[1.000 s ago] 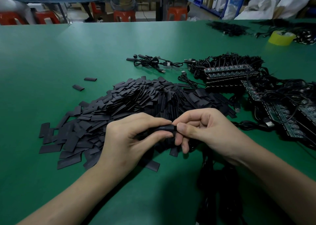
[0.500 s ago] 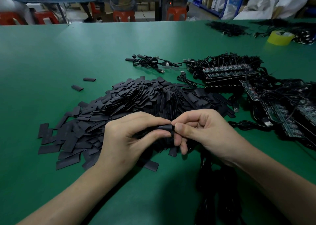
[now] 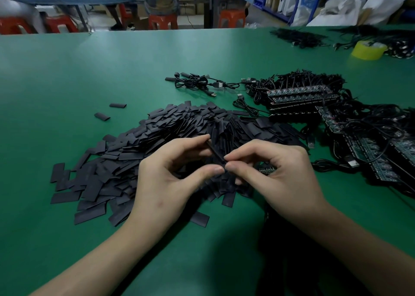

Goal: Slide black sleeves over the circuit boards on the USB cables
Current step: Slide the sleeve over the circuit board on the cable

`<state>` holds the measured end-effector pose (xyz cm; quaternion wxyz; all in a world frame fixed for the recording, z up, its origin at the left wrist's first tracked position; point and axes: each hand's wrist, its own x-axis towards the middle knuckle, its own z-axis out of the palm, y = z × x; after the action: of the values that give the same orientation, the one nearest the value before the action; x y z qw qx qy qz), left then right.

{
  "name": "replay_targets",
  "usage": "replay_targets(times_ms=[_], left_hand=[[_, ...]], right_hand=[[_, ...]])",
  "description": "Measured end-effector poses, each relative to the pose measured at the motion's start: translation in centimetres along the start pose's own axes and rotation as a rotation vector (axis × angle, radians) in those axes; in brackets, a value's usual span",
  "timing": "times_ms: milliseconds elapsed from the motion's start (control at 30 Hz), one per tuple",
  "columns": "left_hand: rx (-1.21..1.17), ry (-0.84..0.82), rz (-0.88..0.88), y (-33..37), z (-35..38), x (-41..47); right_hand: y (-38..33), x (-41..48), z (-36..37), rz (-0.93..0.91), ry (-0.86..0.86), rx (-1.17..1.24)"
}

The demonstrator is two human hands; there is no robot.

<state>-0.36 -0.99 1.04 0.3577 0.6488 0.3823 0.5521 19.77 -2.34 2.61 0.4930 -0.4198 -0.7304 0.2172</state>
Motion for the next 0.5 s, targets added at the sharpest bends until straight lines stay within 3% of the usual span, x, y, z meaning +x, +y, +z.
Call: replay_targets(times_ms=[300,500], left_hand=[[0.025,-0.026,0.053,-0.2,0.1,0.2],[0.150,-0.062,0.164,-0.2,-0.2,0.1]], right_hand=[[0.0,0.3,-0.1,0.180,-0.146,0.196],[0.0,0.7,-1.0,-0.068,-0.124,-0.223]])
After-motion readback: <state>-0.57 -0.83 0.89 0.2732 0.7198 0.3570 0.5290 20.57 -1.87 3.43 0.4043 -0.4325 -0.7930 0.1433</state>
